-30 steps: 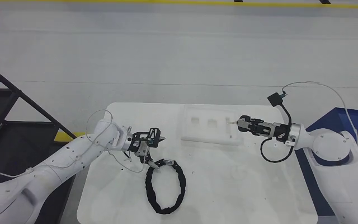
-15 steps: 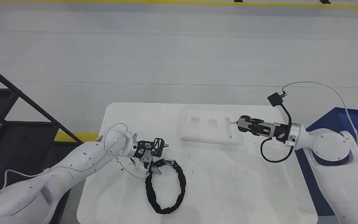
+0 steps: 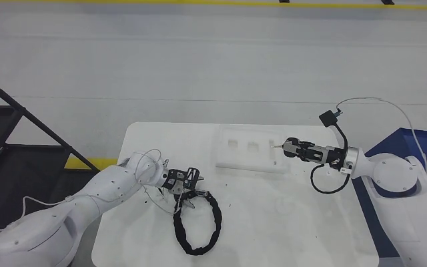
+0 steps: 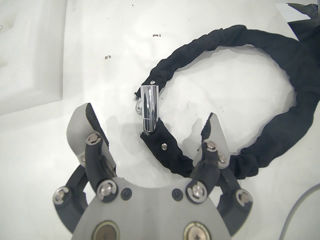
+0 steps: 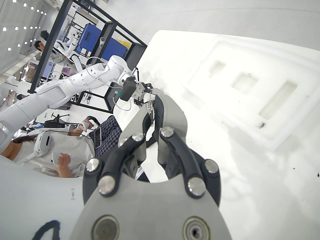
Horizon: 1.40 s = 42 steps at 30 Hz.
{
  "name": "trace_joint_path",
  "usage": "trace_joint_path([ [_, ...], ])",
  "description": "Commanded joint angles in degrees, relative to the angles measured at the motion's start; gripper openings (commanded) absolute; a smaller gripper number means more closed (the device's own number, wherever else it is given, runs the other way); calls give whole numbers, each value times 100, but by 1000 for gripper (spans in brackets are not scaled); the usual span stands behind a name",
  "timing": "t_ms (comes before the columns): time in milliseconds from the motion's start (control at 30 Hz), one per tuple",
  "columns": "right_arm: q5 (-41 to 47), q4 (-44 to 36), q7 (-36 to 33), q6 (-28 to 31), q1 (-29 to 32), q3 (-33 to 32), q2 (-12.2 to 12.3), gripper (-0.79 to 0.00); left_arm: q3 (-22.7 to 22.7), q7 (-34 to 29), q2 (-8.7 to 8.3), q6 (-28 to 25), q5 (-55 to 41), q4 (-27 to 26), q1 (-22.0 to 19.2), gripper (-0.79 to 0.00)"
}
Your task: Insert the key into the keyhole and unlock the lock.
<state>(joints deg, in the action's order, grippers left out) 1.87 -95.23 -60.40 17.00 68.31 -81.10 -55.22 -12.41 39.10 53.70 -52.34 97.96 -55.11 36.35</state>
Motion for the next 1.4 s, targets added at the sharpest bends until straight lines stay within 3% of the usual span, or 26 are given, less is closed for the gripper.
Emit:
trace_joint_path([
  [0,0,0,0,0,0,0,0,-785,13,44,46,21,47,57,15,-249],
  [67,0,0,0,0,0,0,0,-785,24,70,90,48,93,120,30,-274],
  [267,0,0,0,0,0,0,0,-785,24,124,203,97,175,350,53,-505],
  [333,0,0,0,0,0,0,0,-785,10,140,229,111,178,422,62,-720],
  [367,0,0,0,0,0,0,0,-785,-6,157,237,130,166,465,67,-785],
  [633,0,0,0,0,0,0,0,-785,-137,499,259,80,70,521,61,-785],
  [833,0,0,0,0,0,0,0,-785,-266,1001,167,-75,71,218,19,-785],
  [1033,-35,-19,33,-29,26,21,-1,-785,-456,1176,-22,-108,-157,-502,-13,-785],
  [1133,-228,-214,-253,-329,52,183,13,-785,-596,1167,-152,-116,-407,-876,-30,-785],
  [1367,-597,-1106,-576,-755,261,271,67,-785,-970,1138,-327,-123,-685,-1737,41,-785],
])
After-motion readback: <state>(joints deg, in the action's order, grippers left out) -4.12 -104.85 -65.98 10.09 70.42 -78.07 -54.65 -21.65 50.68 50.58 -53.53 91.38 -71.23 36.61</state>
